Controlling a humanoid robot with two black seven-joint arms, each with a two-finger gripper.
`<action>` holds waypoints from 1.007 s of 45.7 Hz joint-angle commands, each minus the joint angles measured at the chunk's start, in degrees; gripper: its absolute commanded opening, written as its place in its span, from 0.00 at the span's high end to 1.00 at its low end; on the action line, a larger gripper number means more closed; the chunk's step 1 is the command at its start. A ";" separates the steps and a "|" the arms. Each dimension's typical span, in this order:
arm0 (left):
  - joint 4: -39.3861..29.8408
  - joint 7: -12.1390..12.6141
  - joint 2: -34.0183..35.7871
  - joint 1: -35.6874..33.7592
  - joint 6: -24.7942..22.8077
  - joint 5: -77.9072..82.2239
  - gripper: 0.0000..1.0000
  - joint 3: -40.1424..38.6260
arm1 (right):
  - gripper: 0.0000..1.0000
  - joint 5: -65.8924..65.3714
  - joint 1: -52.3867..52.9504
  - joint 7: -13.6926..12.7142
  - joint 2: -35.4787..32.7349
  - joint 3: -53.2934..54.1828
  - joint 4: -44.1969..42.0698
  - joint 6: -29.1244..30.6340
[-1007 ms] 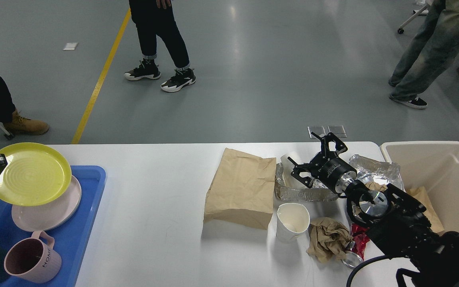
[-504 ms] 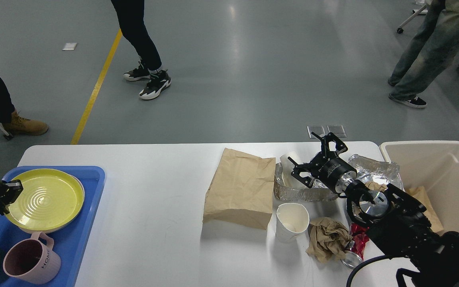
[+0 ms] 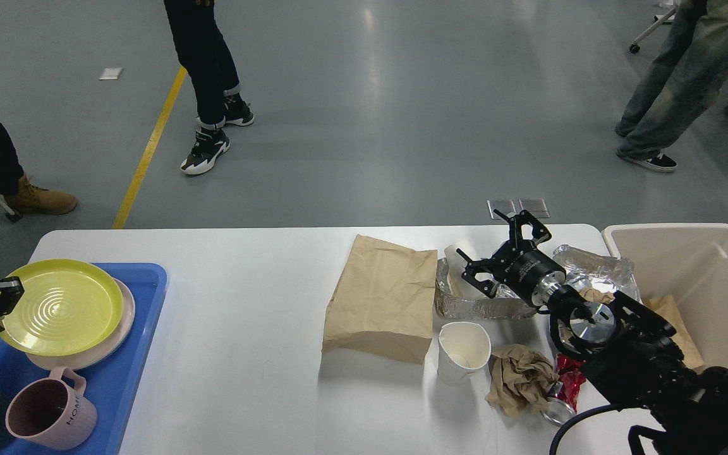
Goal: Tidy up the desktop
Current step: 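Lower the yellow plate onto the pink plate and release it, then raise the left gripper up and away from the tray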
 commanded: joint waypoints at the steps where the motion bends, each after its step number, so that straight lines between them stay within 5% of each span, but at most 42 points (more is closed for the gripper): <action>1: -0.01 -0.20 -0.27 0.12 0.00 -0.15 1.00 -0.02 | 0.00 0.00 0.00 0.00 0.00 0.00 0.00 0.00; 15: 0.08 -0.29 -0.53 0.56 0.00 -0.15 0.98 -0.02 | 0.00 0.00 0.00 0.00 0.00 0.00 0.00 0.00; 46: -0.27 -0.64 -0.88 -0.93 0.00 -0.24 0.49 -0.54 | 0.00 0.00 0.00 0.00 0.00 0.08 0.00 0.00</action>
